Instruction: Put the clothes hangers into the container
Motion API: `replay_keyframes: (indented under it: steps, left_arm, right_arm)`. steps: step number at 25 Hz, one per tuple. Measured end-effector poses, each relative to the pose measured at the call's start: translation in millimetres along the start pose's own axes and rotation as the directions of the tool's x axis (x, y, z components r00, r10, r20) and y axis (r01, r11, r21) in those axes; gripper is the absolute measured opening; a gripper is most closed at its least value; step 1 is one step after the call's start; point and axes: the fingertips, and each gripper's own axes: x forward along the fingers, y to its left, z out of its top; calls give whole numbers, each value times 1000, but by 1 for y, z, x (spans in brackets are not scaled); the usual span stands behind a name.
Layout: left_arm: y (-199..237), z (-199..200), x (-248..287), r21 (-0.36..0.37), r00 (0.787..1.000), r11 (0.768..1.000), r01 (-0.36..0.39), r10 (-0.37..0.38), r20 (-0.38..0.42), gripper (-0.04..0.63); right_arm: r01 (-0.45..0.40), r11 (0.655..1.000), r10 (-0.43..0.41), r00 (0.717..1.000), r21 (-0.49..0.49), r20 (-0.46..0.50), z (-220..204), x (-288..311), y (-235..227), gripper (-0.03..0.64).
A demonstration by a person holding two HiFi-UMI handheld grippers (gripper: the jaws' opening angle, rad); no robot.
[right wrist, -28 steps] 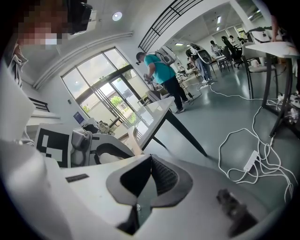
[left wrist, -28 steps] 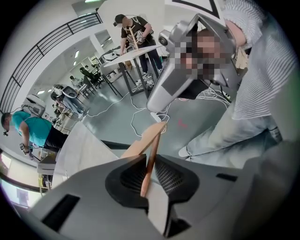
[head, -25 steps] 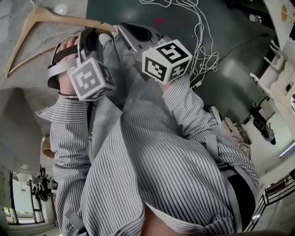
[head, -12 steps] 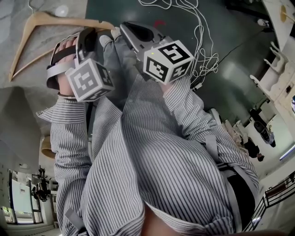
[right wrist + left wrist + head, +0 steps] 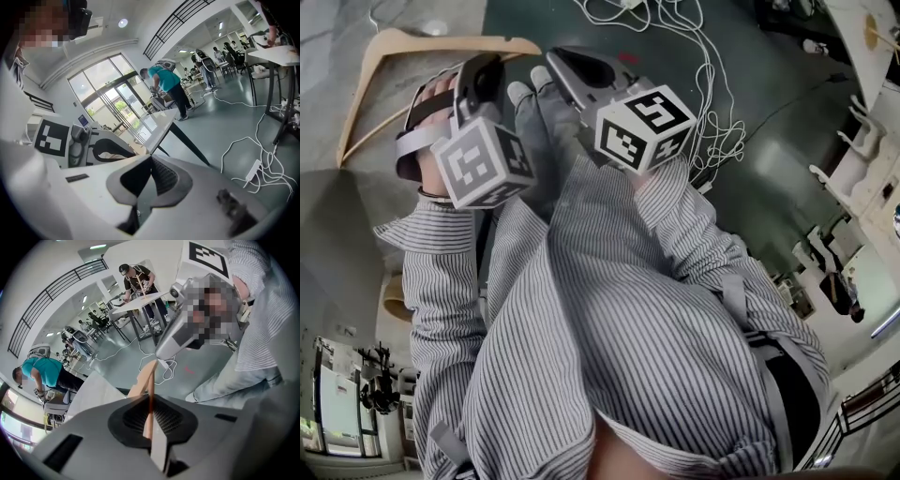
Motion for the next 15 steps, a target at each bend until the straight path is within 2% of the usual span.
replay_keyframes:
  steps: [6, 12, 15]
  left_arm:
    - [8, 5, -21, -39, 999, 998, -40, 41, 20, 35]
    - [33, 11, -55, -96, 990, 987, -126, 132, 54, 35]
    - [45, 11, -73, -129, 982, 978, -166, 176, 69, 34]
  right_arm:
    - [-33, 999, 34, 999, -42, 23, 19, -4, 14, 15]
    - [-70, 995, 73, 996, -67, 48, 38, -8, 37, 15]
    - [-86, 989, 94, 994, -118, 58, 50, -7, 55, 15]
